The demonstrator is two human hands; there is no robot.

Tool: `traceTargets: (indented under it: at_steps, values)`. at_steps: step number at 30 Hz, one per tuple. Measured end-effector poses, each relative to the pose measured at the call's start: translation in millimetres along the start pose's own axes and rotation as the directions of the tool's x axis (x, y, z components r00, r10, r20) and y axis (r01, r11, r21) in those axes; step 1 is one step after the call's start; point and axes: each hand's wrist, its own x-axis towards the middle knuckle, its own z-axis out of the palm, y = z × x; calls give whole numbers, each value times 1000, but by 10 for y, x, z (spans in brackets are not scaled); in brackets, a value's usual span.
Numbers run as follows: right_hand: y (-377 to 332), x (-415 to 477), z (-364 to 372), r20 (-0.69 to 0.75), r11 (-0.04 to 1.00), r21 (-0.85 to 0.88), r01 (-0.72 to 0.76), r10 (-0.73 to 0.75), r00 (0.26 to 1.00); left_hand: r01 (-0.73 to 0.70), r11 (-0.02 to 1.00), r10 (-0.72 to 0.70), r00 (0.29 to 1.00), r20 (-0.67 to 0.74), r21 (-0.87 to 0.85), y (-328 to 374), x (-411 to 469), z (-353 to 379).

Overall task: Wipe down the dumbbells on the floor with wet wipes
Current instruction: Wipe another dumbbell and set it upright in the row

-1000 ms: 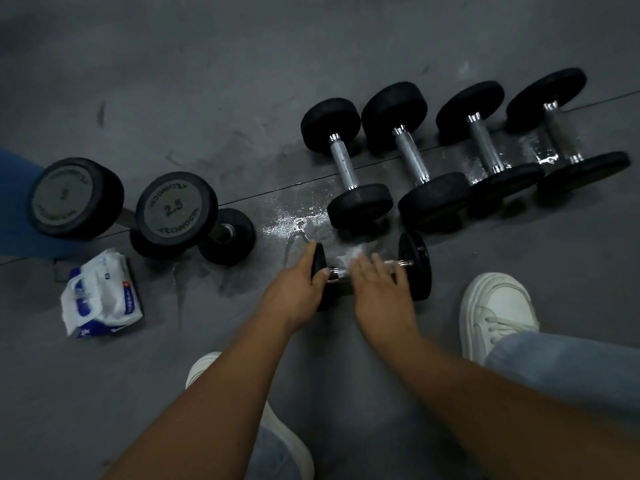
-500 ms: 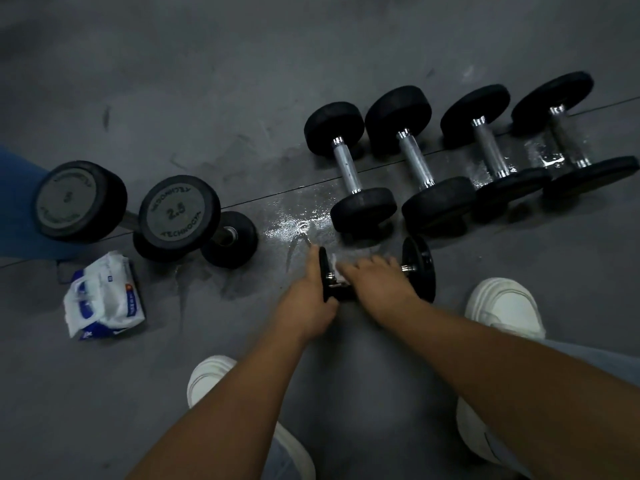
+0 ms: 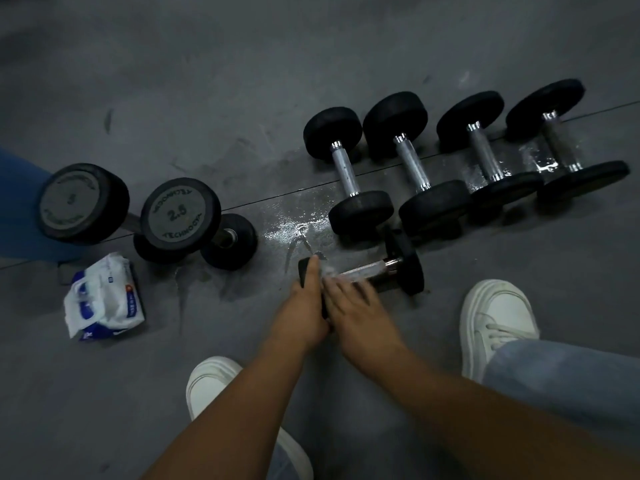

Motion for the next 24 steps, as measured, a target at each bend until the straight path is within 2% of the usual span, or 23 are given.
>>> traceTargets:
  at_steps: [1,4,5,9,11,13,15,19,22,24]
  values:
    - [67,54,-19,13,998,-54,43,-42,999,-8,1000,8,1000,-13,2,-9,22,-4]
    - [245,170,-80,50,973,-65,-220,223,974,0,1000,-1,1000,-30,-14,-22,71,-23]
    - [217,175,-107,89,966,-44,-255,258,962,-7,1000,6,999,-37,-25,-20,78,-27]
    - [279,245,-165,43,996,52,-72,70,997,-25,999,24,999,-35,-26,-38,101,-17]
    - [414,333,-377,33,969,226,-97,92,995,-6,1000,6,1000,-31,-23,-40,122,-48]
    - [415,426,-525,14,940,300,-164,168,986,-4,1000,3,1000,-21,-25,-38,140,-73]
    - [311,503,-585,16,948,237,-213,216,976,-3,1000,2,1000,-14,-14,-39,134,-78]
    - [262,503,-491,46,965,-22,-263,263,964,4,1000,-4,1000,-11,-19,-51,138,-51]
    - [285,453,-389,192,978,76,-194,176,965,17,1000,-17,1000,-6,-22,-55,159,-59]
    - [339,449,-409,142,961,204,-187,160,977,16,1000,-16,1000,0,-19,-52,165,-64]
